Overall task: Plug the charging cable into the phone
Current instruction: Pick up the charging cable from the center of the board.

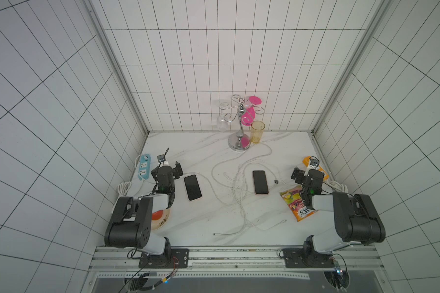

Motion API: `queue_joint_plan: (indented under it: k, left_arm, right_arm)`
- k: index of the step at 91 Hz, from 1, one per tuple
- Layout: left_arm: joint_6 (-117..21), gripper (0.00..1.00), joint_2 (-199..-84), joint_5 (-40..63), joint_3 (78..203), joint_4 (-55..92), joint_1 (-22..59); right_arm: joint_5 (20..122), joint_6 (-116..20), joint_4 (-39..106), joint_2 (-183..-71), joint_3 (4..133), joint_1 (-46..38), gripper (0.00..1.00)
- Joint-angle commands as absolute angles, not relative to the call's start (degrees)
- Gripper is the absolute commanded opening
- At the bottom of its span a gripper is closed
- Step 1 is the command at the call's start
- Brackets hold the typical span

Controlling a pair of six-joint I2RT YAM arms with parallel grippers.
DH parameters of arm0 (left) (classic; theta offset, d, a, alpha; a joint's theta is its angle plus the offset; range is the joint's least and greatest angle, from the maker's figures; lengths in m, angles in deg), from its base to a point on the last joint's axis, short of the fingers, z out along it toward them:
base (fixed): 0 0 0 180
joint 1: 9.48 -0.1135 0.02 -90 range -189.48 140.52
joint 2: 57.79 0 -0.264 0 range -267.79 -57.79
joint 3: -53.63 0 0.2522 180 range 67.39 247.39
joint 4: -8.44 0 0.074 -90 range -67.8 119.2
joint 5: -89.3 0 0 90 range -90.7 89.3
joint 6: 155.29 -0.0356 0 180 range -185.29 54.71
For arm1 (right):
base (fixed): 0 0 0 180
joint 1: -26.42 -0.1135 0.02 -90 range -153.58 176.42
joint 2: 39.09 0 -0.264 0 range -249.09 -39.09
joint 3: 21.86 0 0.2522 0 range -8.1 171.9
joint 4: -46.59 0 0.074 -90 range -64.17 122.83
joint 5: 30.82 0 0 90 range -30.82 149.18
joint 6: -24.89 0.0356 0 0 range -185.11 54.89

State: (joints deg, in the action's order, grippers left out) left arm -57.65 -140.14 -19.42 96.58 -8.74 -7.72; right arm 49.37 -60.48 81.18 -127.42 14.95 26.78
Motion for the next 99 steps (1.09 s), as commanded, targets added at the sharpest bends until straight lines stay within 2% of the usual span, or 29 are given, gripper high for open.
queue_joint_plan:
  k: [1,20,28,37,43,59,68,83,99]
  left_arm:
    - [-50.64,0.98,-134.08,-25.78,105.43,10.66,-7.12]
    - [-25.03,0.99,-125.57,-25.98,107.51,32.35,-10.96]
    - [-23.01,0.99,-122.39,-11.28,104.29,32.44,-15.51]
    - [-22.56,0.99,-117.71,-2.46,102.65,35.79,-16.08]
    - [-22.76,0.99,-114.10,1.03,101.91,38.76,-15.76]
    - [-24.33,0.98,-104.12,7.91,100.93,47.82,-14.02]
    - [-25.17,0.98,-101.00,10.34,102.66,51.88,-9.94]
    - [-24.54,0.98,-101.48,-4.99,107.63,61.73,7.15]
    - [-18.56,0.96,-104.08,-5.37,106.17,64.08,14.09]
  right_arm:
    - [49.57,-60.89,80.48,-126.71,15.50,27.03,0.99]
    - [49.77,-60.88,80.48,-126.68,15.51,27.20,0.99]
    - [49.00,-61.76,79.57,-125.32,15.87,26.62,0.99]
    - [43.69,-58.96,57.19,-118.90,24.44,23.92,0.98]
    - [39.84,-53.04,42.27,-116.59,31.01,22.80,0.92]
    - [42.65,-44.40,22.82,-111.22,37.85,18.17,0.89]
    - [49.18,-38.69,14.59,-108.01,38.74,16.18,0.89]
    - [51.61,-35.24,3.48,-103.22,36.92,8.02,0.90]
    - [58.35,-36.42,0.64,-98.92,34.22,1.89,0.81]
